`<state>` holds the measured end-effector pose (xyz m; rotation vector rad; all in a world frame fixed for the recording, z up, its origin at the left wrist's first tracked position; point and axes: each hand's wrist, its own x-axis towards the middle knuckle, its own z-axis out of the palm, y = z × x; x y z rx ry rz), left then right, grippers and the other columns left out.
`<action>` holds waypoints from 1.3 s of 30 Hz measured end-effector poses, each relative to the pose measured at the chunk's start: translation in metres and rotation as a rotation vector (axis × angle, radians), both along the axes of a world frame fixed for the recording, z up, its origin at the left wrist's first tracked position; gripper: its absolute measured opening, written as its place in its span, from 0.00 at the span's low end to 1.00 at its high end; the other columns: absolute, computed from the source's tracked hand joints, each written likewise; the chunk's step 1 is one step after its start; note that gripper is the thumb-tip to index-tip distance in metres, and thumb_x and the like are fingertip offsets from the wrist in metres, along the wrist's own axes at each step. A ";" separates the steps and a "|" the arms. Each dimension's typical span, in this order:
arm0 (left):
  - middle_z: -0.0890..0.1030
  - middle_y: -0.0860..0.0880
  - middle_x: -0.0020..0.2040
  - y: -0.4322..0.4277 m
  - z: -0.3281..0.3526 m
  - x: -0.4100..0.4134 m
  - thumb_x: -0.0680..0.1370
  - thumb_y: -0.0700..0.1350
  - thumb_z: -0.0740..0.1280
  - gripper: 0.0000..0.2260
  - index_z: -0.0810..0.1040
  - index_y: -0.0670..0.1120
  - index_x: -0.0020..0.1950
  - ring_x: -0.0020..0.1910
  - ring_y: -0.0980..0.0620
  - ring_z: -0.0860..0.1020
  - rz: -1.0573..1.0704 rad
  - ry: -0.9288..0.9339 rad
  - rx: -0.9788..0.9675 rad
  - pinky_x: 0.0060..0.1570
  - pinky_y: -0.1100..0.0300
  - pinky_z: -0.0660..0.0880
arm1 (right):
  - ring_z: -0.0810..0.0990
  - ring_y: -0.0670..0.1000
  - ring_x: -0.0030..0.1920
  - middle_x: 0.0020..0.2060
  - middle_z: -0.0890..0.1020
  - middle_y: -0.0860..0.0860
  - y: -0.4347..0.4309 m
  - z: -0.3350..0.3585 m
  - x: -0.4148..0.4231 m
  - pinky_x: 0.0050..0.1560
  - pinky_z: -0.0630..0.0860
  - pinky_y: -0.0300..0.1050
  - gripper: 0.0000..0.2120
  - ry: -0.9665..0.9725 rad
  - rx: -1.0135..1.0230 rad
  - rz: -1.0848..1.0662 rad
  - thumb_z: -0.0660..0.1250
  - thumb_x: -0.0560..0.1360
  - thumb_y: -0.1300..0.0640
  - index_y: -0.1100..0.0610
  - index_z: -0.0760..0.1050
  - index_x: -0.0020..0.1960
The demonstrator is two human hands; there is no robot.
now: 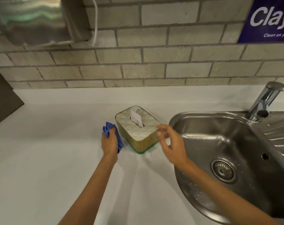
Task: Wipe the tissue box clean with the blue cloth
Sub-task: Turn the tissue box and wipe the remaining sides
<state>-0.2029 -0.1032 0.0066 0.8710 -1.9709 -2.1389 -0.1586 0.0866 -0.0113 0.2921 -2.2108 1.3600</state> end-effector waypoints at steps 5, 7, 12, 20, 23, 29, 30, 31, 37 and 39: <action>0.77 0.44 0.52 0.040 -0.008 0.030 0.77 0.48 0.63 0.15 0.70 0.43 0.61 0.50 0.45 0.76 0.005 -0.017 0.089 0.52 0.52 0.74 | 0.75 0.44 0.55 0.56 0.79 0.49 0.015 0.038 -0.068 0.50 0.67 0.25 0.14 -0.268 -0.037 -0.037 0.55 0.79 0.53 0.54 0.76 0.58; 0.77 0.42 0.57 0.056 -0.007 0.031 0.76 0.48 0.66 0.22 0.67 0.42 0.66 0.55 0.43 0.77 0.025 -0.013 0.076 0.56 0.52 0.74 | 0.74 0.47 0.60 0.60 0.78 0.49 0.015 0.040 -0.086 0.56 0.66 0.34 0.15 -0.392 -0.045 0.029 0.54 0.79 0.52 0.54 0.76 0.59; 0.73 0.42 0.64 0.066 -0.011 0.022 0.70 0.46 0.74 0.33 0.63 0.45 0.71 0.59 0.42 0.76 0.030 -0.026 0.049 0.54 0.53 0.76 | 0.75 0.49 0.60 0.60 0.79 0.51 0.010 0.039 -0.113 0.55 0.65 0.37 0.16 -0.449 0.090 0.095 0.56 0.79 0.50 0.56 0.77 0.59; 0.78 0.45 0.52 0.002 -0.007 -0.018 0.70 0.38 0.73 0.20 0.74 0.43 0.61 0.47 0.47 0.77 -0.270 -0.029 0.023 0.47 0.55 0.74 | 0.74 0.54 0.63 0.61 0.78 0.57 0.033 0.042 -0.143 0.67 0.67 0.45 0.17 -0.595 -0.122 0.069 0.60 0.77 0.52 0.60 0.75 0.61; 0.79 0.45 0.51 -0.020 0.002 -0.041 0.71 0.35 0.71 0.16 0.75 0.44 0.57 0.43 0.50 0.78 -0.444 -0.016 -0.022 0.45 0.57 0.76 | 0.75 0.56 0.62 0.60 0.78 0.58 0.043 0.030 -0.142 0.67 0.67 0.50 0.19 -0.660 -0.171 0.047 0.60 0.77 0.48 0.60 0.75 0.60; 0.80 0.46 0.49 -0.032 0.014 -0.078 0.71 0.35 0.72 0.16 0.76 0.45 0.57 0.48 0.47 0.78 -0.593 -0.061 -0.090 0.53 0.51 0.76 | 0.74 0.50 0.56 0.57 0.77 0.52 0.046 0.015 -0.142 0.42 0.67 0.35 0.18 -0.738 -0.283 0.087 0.58 0.77 0.46 0.57 0.74 0.60; 0.80 0.47 0.48 -0.032 0.015 -0.082 0.71 0.35 0.71 0.16 0.76 0.45 0.57 0.47 0.47 0.78 -0.591 -0.055 -0.102 0.51 0.52 0.76 | 0.74 0.49 0.55 0.56 0.77 0.51 0.044 0.015 -0.143 0.41 0.65 0.33 0.18 -0.740 -0.296 0.098 0.58 0.77 0.46 0.56 0.74 0.60; 0.80 0.48 0.46 -0.031 0.016 -0.084 0.71 0.34 0.71 0.16 0.76 0.46 0.57 0.45 0.48 0.78 -0.572 -0.038 -0.120 0.47 0.54 0.77 | 0.74 0.49 0.55 0.55 0.77 0.49 0.043 0.015 -0.145 0.40 0.65 0.32 0.17 -0.743 -0.309 0.105 0.58 0.77 0.46 0.55 0.73 0.60; 0.77 0.47 0.43 -0.019 0.008 -0.060 0.77 0.36 0.62 0.12 0.73 0.45 0.60 0.40 0.49 0.76 -0.106 0.102 -0.001 0.42 0.56 0.74 | 0.75 0.47 0.53 0.54 0.77 0.49 0.041 0.013 -0.142 0.39 0.69 0.28 0.12 -0.747 -0.339 0.165 0.57 0.78 0.48 0.52 0.74 0.55; 0.76 0.45 0.49 -0.015 0.002 -0.041 0.77 0.37 0.61 0.15 0.71 0.44 0.63 0.47 0.46 0.75 -0.004 0.086 0.030 0.48 0.54 0.73 | 0.75 0.50 0.56 0.55 0.77 0.51 0.045 0.007 -0.138 0.50 0.72 0.35 0.13 -0.724 -0.351 0.155 0.57 0.78 0.49 0.55 0.74 0.56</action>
